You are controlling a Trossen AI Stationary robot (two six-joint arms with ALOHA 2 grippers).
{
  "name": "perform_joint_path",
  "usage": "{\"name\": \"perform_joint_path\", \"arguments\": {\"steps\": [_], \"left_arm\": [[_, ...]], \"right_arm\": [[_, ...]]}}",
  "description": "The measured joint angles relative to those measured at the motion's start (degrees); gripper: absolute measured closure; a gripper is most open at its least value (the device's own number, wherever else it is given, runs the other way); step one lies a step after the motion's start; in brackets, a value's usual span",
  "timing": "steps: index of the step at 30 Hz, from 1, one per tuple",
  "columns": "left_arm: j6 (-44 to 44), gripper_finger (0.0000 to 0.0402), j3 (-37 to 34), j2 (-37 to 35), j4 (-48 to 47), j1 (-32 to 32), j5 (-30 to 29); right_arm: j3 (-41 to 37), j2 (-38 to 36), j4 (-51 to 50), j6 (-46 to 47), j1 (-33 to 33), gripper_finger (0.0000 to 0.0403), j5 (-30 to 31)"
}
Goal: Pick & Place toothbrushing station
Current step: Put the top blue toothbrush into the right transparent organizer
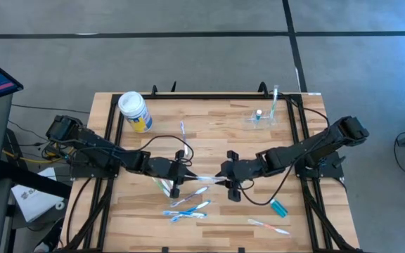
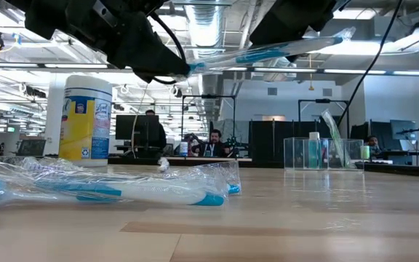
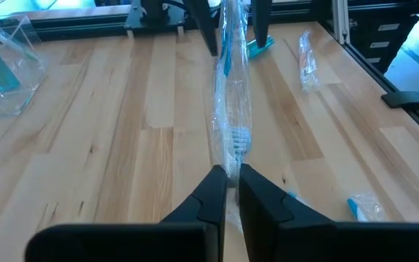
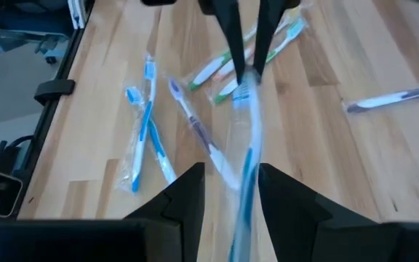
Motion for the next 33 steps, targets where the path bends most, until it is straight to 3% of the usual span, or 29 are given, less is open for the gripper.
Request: {"name": "perform_joint_path", "arguments": {"steps": [11, 19, 26, 33], "left_arm": [[0.0, 0.0383, 0.0, 0.0, -0.3, 0.0, 0.3], [-0.2, 0.0383, 0.0, 0.0, -1.1, -0.1, 0.3], [-0.2, 0.0381, -0.1, 0.0, -2.4, -0.3, 0.7], [-0.2, 0.0359, -0.1, 0.1, -1.4, -0.3, 0.6]], "right_arm": [[1.1, 3.9, -0.7, 1.5, -2.1, 0.0307, -5.4], [10.5, 10.5, -11.3, -1.7, -3.6, 0.0385, -6.0], [16.5, 15.0, -17.6, -2.3, -3.5, 0.0389, -5.8], [16.9, 15.0, -17.8, -2.5, -3.4, 0.0389, -5.7]]}}
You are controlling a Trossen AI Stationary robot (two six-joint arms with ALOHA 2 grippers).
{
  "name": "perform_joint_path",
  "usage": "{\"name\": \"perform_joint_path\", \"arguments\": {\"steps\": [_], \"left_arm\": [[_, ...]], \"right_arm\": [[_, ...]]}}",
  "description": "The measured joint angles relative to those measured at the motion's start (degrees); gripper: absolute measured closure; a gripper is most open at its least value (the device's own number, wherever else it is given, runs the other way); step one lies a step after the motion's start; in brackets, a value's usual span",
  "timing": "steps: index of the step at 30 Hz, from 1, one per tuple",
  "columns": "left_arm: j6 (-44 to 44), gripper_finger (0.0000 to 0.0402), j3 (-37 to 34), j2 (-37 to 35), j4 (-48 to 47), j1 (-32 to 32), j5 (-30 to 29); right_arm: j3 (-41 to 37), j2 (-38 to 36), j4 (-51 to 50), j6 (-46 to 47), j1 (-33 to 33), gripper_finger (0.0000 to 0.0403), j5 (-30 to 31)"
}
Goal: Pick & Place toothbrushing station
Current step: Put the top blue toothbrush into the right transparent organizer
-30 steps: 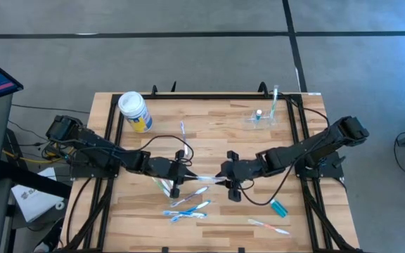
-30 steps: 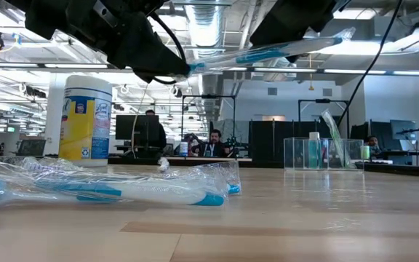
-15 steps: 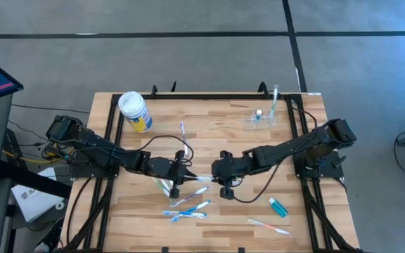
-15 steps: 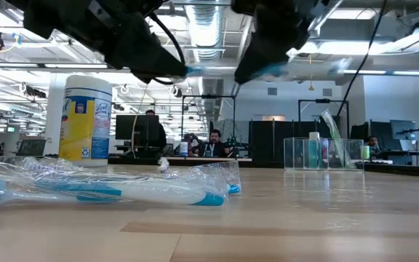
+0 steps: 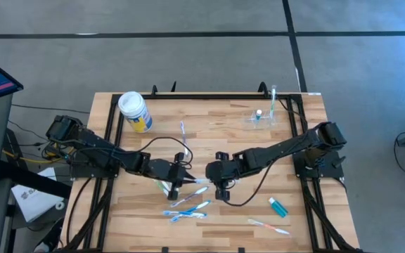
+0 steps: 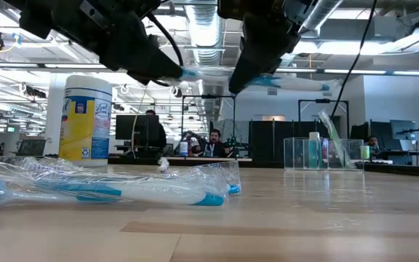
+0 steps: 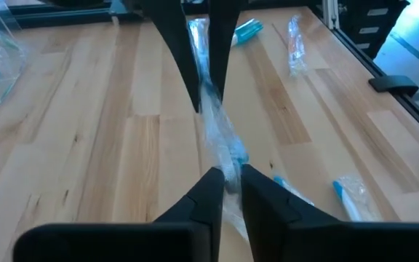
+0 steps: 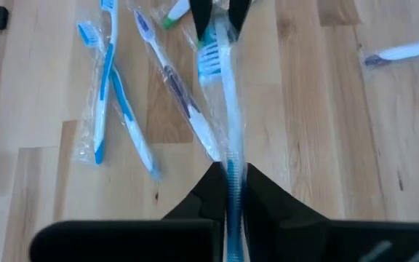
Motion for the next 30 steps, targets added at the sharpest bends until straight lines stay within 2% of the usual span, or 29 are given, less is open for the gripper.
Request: {"name": "perform_joint_path", "arguments": {"steps": [6, 10, 15, 22, 26, 30], "left_arm": [[0.0, 0.0325, 0.0, -1.0, 0.1, 0.0, -0.2], [0.0, 0.031, 0.1, -4.6, 0.1, -0.2, -1.1], [-1.1, 0.0307, -1.8, -9.3, 0.1, -0.6, -2.3], [-3.1, 0.0308, -5.2, -12.7, 0.5, -0.6, -2.4], [-3.3, 0.0308, -6.2, -13.6, 0.8, -0.8, -2.3], [-3.3, 0.0308, -6.2, -13.7, 1.6, -1.0, -2.3]], "right_arm": [[0.0, 0.0, 1.4, -0.1, 0.4, 0.0389, 0.2], [0.0, 0.0, 1.8, -0.2, 1.1, 0.0389, 1.4], [0.0, 0.0, 1.7, -0.1, 2.5, 0.0389, 2.8], [-0.2, -0.6, -0.4, 1.2, 2.8, 0.0389, 8.7], [-3.7, -4.0, 0.6, 2.9, 2.8, 0.0389, 11.2], [-11.2, -10.5, 8.8, 4.0, 2.7, 0.0389, 13.5]]}}
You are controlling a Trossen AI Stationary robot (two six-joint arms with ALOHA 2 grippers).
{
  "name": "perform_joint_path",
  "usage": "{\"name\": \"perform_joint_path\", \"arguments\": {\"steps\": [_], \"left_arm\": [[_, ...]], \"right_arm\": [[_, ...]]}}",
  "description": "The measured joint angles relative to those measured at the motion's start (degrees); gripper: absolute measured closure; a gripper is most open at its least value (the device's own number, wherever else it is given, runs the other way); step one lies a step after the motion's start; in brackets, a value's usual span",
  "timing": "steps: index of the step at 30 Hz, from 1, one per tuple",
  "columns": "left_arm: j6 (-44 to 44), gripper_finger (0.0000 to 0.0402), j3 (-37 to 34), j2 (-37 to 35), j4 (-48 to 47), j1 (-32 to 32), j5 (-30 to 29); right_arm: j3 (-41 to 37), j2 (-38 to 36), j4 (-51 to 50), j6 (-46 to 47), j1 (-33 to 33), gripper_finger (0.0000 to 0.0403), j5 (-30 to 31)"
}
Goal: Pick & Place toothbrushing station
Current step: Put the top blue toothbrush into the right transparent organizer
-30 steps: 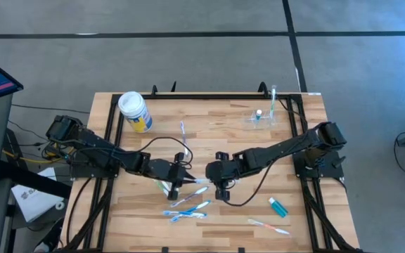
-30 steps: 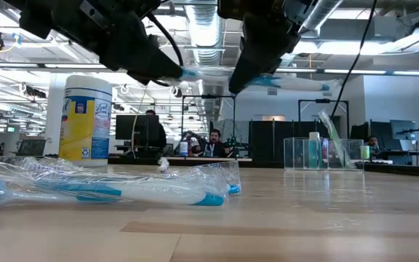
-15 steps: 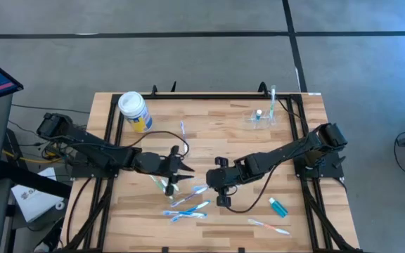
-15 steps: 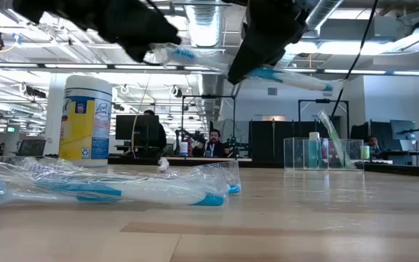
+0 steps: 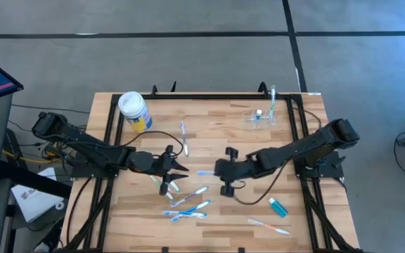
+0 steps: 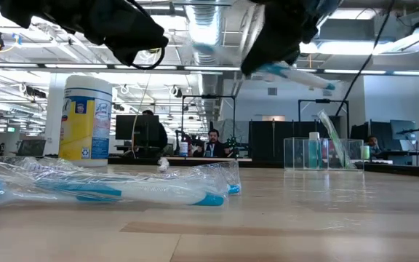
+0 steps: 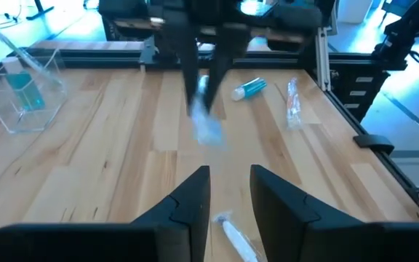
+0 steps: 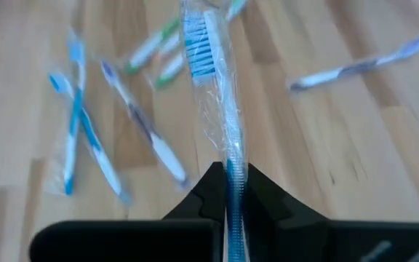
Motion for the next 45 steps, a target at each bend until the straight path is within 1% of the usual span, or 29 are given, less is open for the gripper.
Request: {"name": "perform_joint_path", "arguments": {"steps": [3, 11, 19, 27, 33, 40, 45], "left_arm": [[0.0, 0.0308, 0.0, 0.0, 0.5, 0.0, 0.0], [0.3, 0.0308, 0.0, 0.0, 2.1, 0.0, 0.2], [0.2, 0.0308, 0.0, 0.1, 2.8, -0.2, 0.4], [0.2, 0.0308, 0.0, 0.1, 3.0, -0.3, 0.4], [0.2, 0.0308, 0.0, 0.1, 3.0, -0.3, 0.3], [0.2, 0.0308, 0.0, 0.1, 3.0, -0.4, 0.3], [0.2, 0.0308, 0.0, 0.1, 3.0, -0.4, 0.3]], "right_arm": [[-6.0, -4.9, 4.6, 1.2, -0.1, 0.0389, 0.8], [-17.3, -15.0, 12.1, 3.9, 0.1, 0.0389, 14.6], [-24.6, -22.6, 19.0, 3.2, -1.0, 0.0389, 24.5], [-30.4, -27.7, 24.5, 1.2, -5.9, 0.0389, 26.9], [-35.7, -31.8, 31.6, -1.8, -9.0, 0.0389, 28.5], [-41.7, -37.7, 37.5, -3.5, -12.8, 0.0389, 31.6], [-44.6, -41.0, 37.8, -3.7, -16.2, 0.0389, 35.9]]}}
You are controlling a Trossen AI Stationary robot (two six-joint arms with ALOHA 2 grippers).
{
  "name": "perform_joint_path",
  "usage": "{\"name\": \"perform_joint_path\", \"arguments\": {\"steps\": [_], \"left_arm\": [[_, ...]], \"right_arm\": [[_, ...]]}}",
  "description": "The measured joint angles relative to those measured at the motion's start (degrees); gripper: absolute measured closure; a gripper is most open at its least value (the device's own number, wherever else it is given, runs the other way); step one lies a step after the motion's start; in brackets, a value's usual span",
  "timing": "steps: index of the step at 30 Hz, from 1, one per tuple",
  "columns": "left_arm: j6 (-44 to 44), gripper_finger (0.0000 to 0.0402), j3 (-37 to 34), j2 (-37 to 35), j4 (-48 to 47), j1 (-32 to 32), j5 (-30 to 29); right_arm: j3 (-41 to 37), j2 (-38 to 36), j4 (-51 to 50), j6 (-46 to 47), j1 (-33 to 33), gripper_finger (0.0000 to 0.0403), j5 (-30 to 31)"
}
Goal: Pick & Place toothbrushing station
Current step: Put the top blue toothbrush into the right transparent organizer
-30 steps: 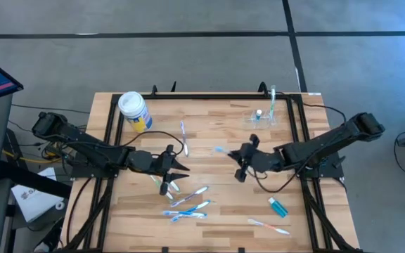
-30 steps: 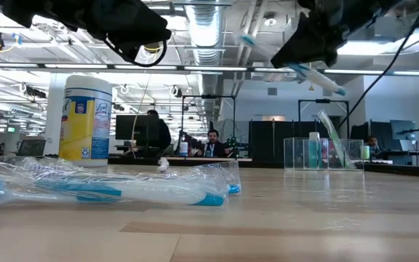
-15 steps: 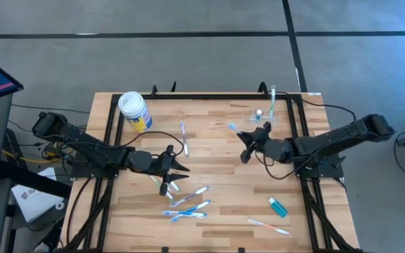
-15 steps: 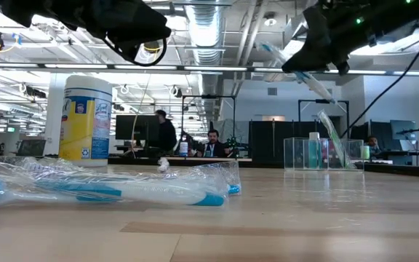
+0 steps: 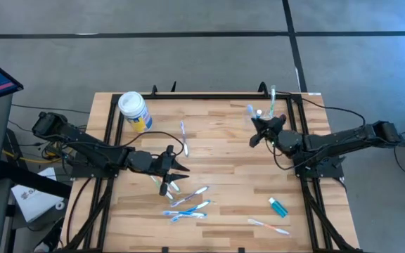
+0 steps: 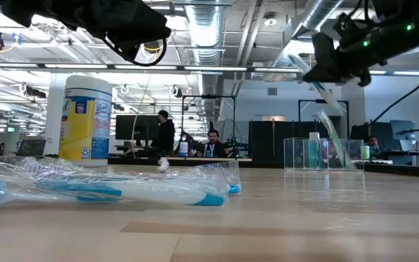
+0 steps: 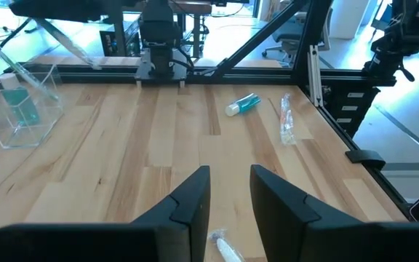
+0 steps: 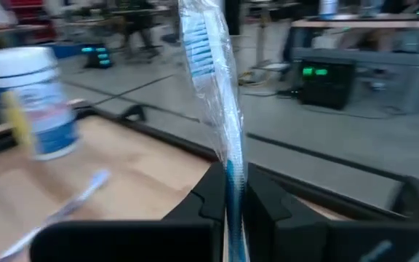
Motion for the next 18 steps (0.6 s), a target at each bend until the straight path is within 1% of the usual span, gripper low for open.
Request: {"name": "perform_joint_path", "arguments": {"steps": [6, 12, 18], "left_arm": [[0.0, 0.0308, 0.0, 0.0, 0.0, 0.0, -0.2], [0.0, 0.0308, 0.0, 0.0, 0.0, 0.0, -0.2], [0.0, 0.0308, 0.0, 0.0, 0.0, 0.0, -0.2]], "right_arm": [[-3.2, -3.1, 2.9, -1.6, -4.3, 0.0389, 1.6], [-6.8, -5.4, 9.7, -5.7, -8.3, 0.0389, 1.9], [-10.6, -7.2, 15.0, -6.5, -12.5, 0.0389, 1.9]]}}
